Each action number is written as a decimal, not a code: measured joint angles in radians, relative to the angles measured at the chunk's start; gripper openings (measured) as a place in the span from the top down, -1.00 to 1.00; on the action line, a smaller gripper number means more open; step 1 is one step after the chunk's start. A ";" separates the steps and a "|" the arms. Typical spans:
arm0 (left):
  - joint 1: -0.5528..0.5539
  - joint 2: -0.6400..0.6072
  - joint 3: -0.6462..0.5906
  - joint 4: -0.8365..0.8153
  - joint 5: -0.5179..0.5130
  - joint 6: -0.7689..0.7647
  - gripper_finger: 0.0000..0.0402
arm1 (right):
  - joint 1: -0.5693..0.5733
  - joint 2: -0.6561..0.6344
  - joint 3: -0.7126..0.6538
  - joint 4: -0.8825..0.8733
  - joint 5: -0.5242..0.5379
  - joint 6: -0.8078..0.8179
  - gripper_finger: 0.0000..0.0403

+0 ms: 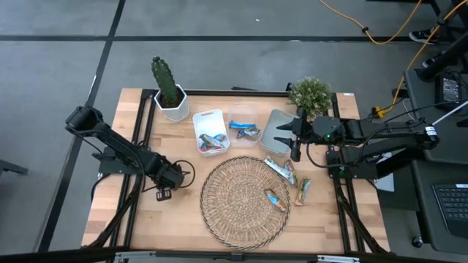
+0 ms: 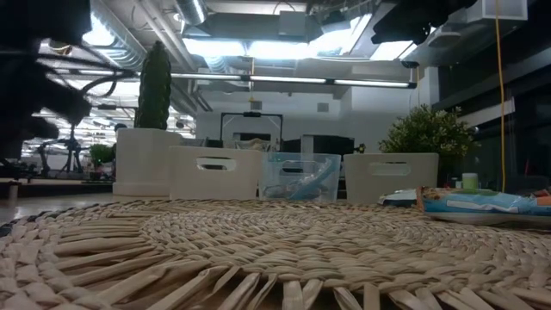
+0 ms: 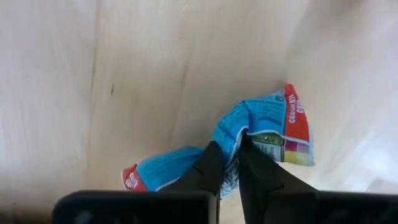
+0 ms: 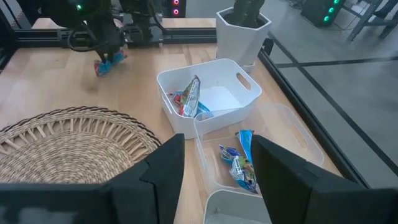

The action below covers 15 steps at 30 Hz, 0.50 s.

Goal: Pick and place Granola Bars by type
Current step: Put the red granola bar into the white bin

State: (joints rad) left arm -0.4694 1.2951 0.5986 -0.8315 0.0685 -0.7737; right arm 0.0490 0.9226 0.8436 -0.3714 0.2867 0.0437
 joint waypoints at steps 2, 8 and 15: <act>0.000 0.000 0.029 0.000 0.000 0.000 0.92 | 0.000 0.000 0.000 -0.001 0.000 0.000 0.07; 0.004 -0.001 0.169 -0.008 -0.029 0.011 0.95 | 0.000 0.000 0.000 -0.006 0.000 0.000 0.07; 0.076 -0.002 0.469 -0.082 -0.219 0.106 0.95 | 0.000 0.000 0.000 -0.007 0.000 -0.003 0.07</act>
State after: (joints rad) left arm -0.3933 1.2930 1.0677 -0.9134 -0.1500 -0.6677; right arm 0.0490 0.9228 0.8436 -0.3782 0.2867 0.0410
